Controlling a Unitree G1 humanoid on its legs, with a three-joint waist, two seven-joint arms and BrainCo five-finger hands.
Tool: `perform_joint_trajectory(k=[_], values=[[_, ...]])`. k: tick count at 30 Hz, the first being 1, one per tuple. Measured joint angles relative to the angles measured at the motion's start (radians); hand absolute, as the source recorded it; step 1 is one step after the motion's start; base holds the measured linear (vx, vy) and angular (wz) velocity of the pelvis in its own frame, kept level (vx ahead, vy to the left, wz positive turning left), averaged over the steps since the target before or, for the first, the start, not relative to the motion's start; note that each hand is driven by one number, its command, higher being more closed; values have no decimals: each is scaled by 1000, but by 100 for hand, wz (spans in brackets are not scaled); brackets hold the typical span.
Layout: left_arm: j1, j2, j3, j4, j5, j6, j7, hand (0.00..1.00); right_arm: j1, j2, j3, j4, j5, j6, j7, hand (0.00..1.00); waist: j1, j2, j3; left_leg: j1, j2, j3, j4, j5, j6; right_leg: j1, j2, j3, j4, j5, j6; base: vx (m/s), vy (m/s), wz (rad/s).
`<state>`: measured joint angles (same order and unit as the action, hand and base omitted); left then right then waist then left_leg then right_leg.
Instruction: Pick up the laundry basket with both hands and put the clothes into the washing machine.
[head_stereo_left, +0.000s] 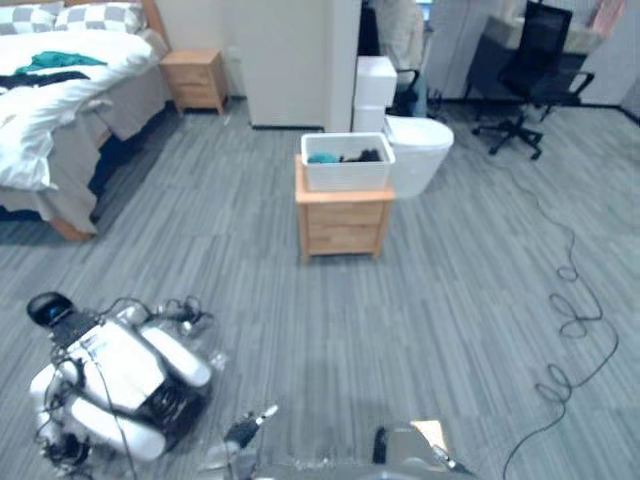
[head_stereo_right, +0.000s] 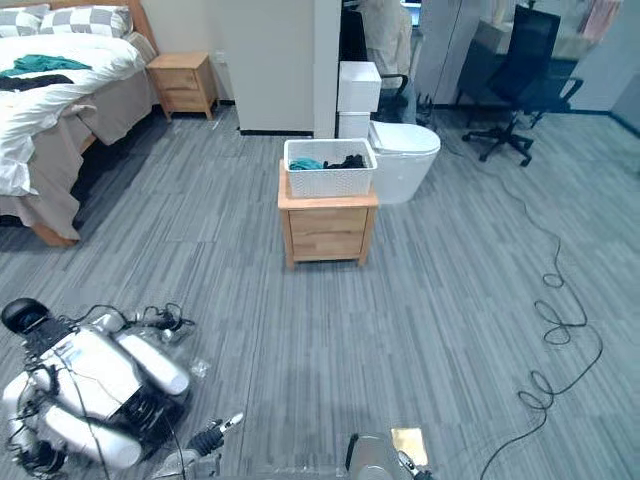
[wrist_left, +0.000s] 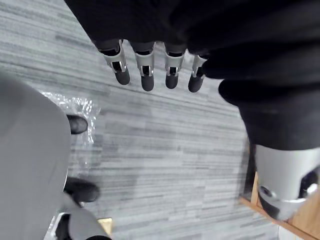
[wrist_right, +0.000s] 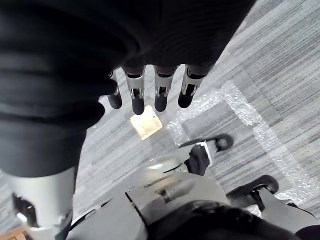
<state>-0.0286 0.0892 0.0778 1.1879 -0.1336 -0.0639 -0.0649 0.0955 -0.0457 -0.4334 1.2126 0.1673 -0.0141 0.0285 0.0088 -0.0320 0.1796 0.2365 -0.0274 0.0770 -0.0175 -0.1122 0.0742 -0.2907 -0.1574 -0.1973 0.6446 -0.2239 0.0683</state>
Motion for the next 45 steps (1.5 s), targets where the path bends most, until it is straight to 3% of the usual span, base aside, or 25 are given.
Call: perform_joint_trajectory(k=[2, 4, 6, 7, 8, 10, 11, 13, 16, 19, 21, 24, 25, 26, 27, 28, 29, 30, 31, 32, 34, 38, 40, 43, 45], values=[[-18, 7, -1, 2, 21, 3, 0, 0, 1, 19, -74, 21, 1, 2, -3, 0, -7, -17, 5, -3, 27, -29, 12, -41, -28, -3, 14, -6, -379, 136, 7, 427, -162, 27], [-22, 14, 4, 2, 36, 5, -1, 0, 4, 30, -103, 44, 2, 20, -3, 0, -23, -38, 12, 6, 27, -51, 29, -87, -46, 3, 3, 20, -548, 221, 30, 411, -218, 33], [-22, 10, 4, 11, 61, 12, -3, 0, 14, 26, -111, 59, 11, 25, -3, 0, -40, -28, 7, 14, 55, -84, 106, -180, -40, -13, 8, 62, -461, 233, 7, 591, -346, 50], [-2, -11, 19, 22, 70, 12, -6, 0, 38, 5, -129, 57, 21, 26, -1, 0, -67, 27, -26, 24, 125, -108, 147, -239, -21, -14, 66, 36, -384, 234, -33, 732, -365, 100], [6, -15, 61, 38, 70, 12, -20, 0, 53, 6, -167, 63, 25, 24, -2, 0, -80, 33, -49, -66, 157, -119, 408, -239, -46, 12, 100, 23, -351, 264, -74, 745, -402, 91], [9, -35, 145, 21, 60, 13, -21, 0, 54, -3, -199, 59, 27, 25, -1, 0, -58, 72, -44, -219, 211, -146, 805, -80, -63, 91, 163, 10, -368, 226, -116, 593, -336, 7], [16, -42, 170, 21, 38, 15, -20, 0, 58, -20, -184, 55, 27, 23, 0, 0, -31, 93, -42, -293, 242, -155, 989, 58, -69, 153, 207, 31, -396, 212, -145, 709, -317, -88], [23, -24, 166, 12, 5, 15, -23, 0, 5, -55, -85, 69, 27, 23, -3, 0, 12, 100, -28, -404, 239, -130, 1274, 29, -38, 292, 269, 100, -437, 181, -190, 733, -284, -112], [26, 9, 151, -27, -25, 5, -23, 0, -110, -60, 36, 67, 27, 22, -5, 0, 40, 53, -11, -539, 174, -28, 1125, -32, -48, 450, 260, 201, -518, 157, -219, 651, -190, -99], [59, 5, 153, -25, -35, 0, -21, 0, -198, -60, 87, 57, 30, 18, -5, 0, 64, 73, 0, -578, 146, 82, 416, 21, -110, 551, 261, 283, -573, 88, -208, 534, 23, -74], [92, -17, 169, -20, -32, 1, -20, 0, -203, -73, 122, 57, 29, 14, -4, 0, 63, 101, -4, -577, 151, 113, 169, 60, -145, 604, 276, 303, -597, 50, -206, 394, 117, -24], [167, -25, 175, -3, -30, 12, -15, 0, -189, -80, 134, 58, 28, 14, -6, 0, 77, 99, -26, -603, 136, 121, 184, 65, -120, 689, 254, 342, -562, -67, -200, 625, 271, -39], [187, -34, 187, 2, -30, 17, -14, 0, -169, -82, 137, 55, 27, 4, -6, 0, 89, 100, -48, -590, 135, 123, 193, 165, -54, 657, 251, 364, -436, -110, -211, 888, 356, -53], [193, -23, 191, 2, -30, 17, -15, 0, -159, -70, 133, 58, 26, -3, -4, 0, 89, 85, -70, -571, 107, 129, 190, 236, -36, 590, 232, 359, -255, -116, -189, 746, 290, -37], [198, -6, 188, 2, -30, 16, -15, 0, -145, -60, 130, 60, 25, -3, -3, 0, 87, 59, -85, -557, 80, 138, 182, 240, -32, 548, 212, 355, -162, -105, -156, 714, 262, 12], [200, 19, 164, 11, -30, 16, -15, 0, -114, -42, 103, 64, 20, -2, -2, 0, 81, 14, -102, -513, 22, 148, 162, 240, -31, 492, 176, 339, 11, -30, -21, 694, 244, 54], [180, 36, 131, 22, -30, 16, -15, 0, -85, -33, 50, 80, 16, -1, -2, 0, 59, -4, -101, -455, -19, 129, 157, 217, 6, 469, 160, 336, 136, 116, 160, 833, 284, 69], [168, 40, 118, 22, -30, 16, -16, 0, -69, -33, 28, 89, 16, 0, -2, 0, 56, -3, -101, -427, -33, 115, 157, 205, 22, 454, 152, 331, 198, 146, 205, 816, 261, 64], [142, 40, 109, 21, -30, 15, -17, 0, -54, -34, -22, 99, 15, 1, -2, 0, 57, 7, -95, -363, -47, 97, 152, 175, 33, 405, 123, 283, 311, 144, 175, 618, 180, 39], [115, 32, 99, 21, -31, 14, -17, 0, -45, -40, -71, 97, 16, 0, 1, 0, 50, 25, -87, -299, -48, 83, 132, 154, 37, 349, 65, 179, 386, 96, 92, 579, 172, 30], [80, 35, 67, 21, -32, 10, -17, 0, -47, -44, -130, 95, 16, 0, 0, 0, 30, 48, -71, -199, -45, 65, 82, 141, 28, 285, -27, 27, 361, 7, 7, 491, 116, 27], [28, 20, 89, 17, -53, -1, -15, 0, -61, -31, -261, 94, 54, 0, -4, 0, 19, 55, -58, -100, -27, 52, 28, 100, 2, 213, -63, -24, -104, -34, 20, 340, -67, 13], [29, 8, 112, 17, -56, -2, -15, 0, -60, -26, -262, 82, 92, 0, -5, 0, 5, 46, -60, -101, -15, 35, 50, 61, -21, 213, -48, 34, -294, 60, 10, 253, -200, 20], [61, -15, 231, -7, -61, -6, -9, 0, -62, 3, -159, 55, 149, -7, -7, 0, 16, -18, -81, -100, 3, 37, 75, 3, -72, 247, -46, 46, -419, 199, 44, 262, -323, 1], [67, -38, 257, -9, -60, -12, -3, 0, -67, 2, -135, 22, 164, -10, -7, 0, 21, 2, -83, -101, 45, 37, 68, -2, -88, 271, -10, 6, -463, 200, 28, 225, -326, 15]])
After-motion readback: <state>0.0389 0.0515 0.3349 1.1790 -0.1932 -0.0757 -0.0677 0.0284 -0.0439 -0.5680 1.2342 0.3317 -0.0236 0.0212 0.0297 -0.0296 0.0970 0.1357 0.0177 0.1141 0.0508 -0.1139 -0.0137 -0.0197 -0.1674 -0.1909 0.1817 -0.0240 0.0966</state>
